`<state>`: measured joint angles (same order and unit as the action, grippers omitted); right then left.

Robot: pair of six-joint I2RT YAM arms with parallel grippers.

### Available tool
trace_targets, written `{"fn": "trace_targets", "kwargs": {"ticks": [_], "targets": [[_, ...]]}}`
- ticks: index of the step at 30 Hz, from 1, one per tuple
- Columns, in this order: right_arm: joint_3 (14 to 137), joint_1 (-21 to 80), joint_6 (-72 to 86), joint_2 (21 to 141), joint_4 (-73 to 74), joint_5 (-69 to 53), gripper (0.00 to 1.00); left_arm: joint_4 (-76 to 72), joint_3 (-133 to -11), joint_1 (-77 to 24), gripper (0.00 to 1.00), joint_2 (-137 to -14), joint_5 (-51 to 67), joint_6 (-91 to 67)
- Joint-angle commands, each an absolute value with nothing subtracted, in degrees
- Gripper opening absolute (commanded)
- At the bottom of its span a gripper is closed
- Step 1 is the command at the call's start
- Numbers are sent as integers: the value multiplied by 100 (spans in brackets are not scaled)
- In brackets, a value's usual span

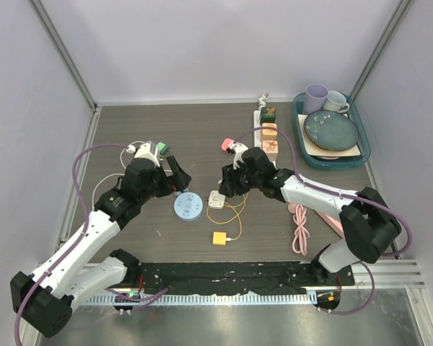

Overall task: Insert the plug
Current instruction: Pick up the plug from the center of the board.

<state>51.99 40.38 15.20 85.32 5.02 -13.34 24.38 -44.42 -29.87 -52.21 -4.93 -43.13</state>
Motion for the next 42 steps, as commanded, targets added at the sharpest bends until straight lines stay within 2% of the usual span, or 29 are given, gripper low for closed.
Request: {"fn": "trace_targets", "kwargs": {"ticks": [1, 11, 20, 28, 38, 42], "targets": [[4862, 4052, 2966, 8771, 54, -1046, 56, 2514, -4386, -2953, 100, -5010, -528, -4008], [4052, 3981, 4780, 9430, -2098, -1406, 59, 2575, -4263, -2971, 100, -4975, -343, -3894], [3806, 3920, 5405, 10072, -2855, -1257, 59, 2628, -4210, -2962, 100, -4922, -413, -3850], [3841, 3894, 5449, 10467, -3137, -1432, 50, 2602, -4157, -2962, 100, -4992, -404, -3841], [4008, 3893, 5520, 10863, -3656, -1846, 50, 2426, -3982, -2962, 100, -5106, -229, -3973], [4069, 3894, 5458, 10925, -3762, -1846, 41, 2364, -3955, -2971, 100, -5168, -167, -4008]]}}
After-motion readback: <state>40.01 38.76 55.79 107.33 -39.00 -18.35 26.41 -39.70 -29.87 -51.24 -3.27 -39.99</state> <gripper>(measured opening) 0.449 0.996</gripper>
